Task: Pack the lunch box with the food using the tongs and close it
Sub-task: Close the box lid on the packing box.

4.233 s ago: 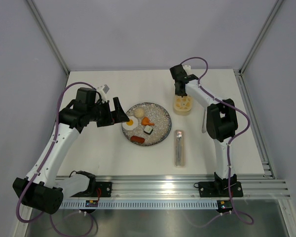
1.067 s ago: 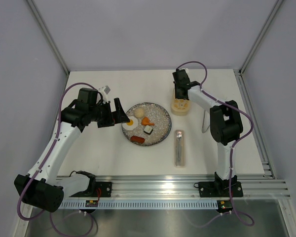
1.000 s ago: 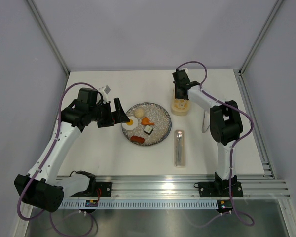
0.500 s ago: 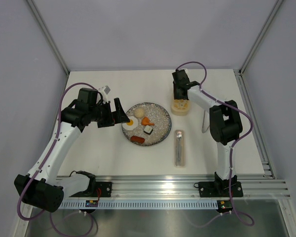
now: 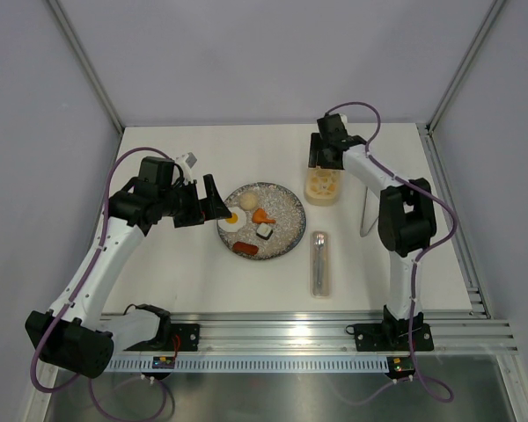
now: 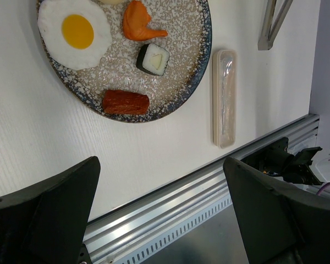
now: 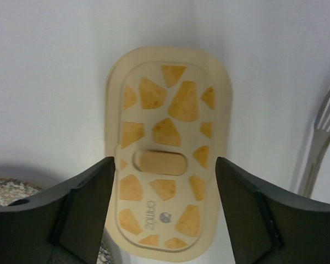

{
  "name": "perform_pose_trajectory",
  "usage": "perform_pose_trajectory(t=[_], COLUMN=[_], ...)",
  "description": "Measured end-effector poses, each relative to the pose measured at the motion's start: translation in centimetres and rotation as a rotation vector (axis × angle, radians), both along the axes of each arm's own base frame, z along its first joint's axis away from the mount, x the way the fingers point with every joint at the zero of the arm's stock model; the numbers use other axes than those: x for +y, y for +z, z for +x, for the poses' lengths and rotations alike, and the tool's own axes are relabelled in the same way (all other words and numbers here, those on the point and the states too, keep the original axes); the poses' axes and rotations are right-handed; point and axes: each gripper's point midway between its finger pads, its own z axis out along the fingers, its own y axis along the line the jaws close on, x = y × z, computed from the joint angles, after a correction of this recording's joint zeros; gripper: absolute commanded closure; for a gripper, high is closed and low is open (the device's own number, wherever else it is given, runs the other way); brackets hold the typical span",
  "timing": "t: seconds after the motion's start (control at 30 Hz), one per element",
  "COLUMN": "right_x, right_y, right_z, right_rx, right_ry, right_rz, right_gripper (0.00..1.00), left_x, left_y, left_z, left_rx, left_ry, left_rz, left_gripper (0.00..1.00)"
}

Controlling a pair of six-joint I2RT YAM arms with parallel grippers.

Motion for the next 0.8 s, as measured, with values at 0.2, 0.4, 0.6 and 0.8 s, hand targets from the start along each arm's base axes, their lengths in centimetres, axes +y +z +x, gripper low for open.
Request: perform_pose_trajectory(t=[0.2,0.4,0.6,0.8], right_x=[-5.0,-5.0,-3.1,-1.8], right_y=[0.1,-0.2,-2.8,-3.7], right_z=[0.8,1.2,0.8,0.7], right_rx=[0.055,0.075,0.150,0.187], right_ry=[-0.119,-0.129,-0.095,-0.062], right_rz=[0.122,0.196,0.240,0.295], right_gripper=[0.08,0.07,0.06,0.06], left_x=[0.0,0.0,0.0,0.1], left_y=[0.0,0.1,0.1,0.0], left_z=[0.0,0.0,0.0,0.0], left_rx=[-0.002,-0.002,-0.002,-0.002], left_ry=[0.000,0.002,0.002,0.002], left_rz=[-0.001,-0.001,-0.001,0.000], left_gripper=[0.01,0.01,0.01,0.01])
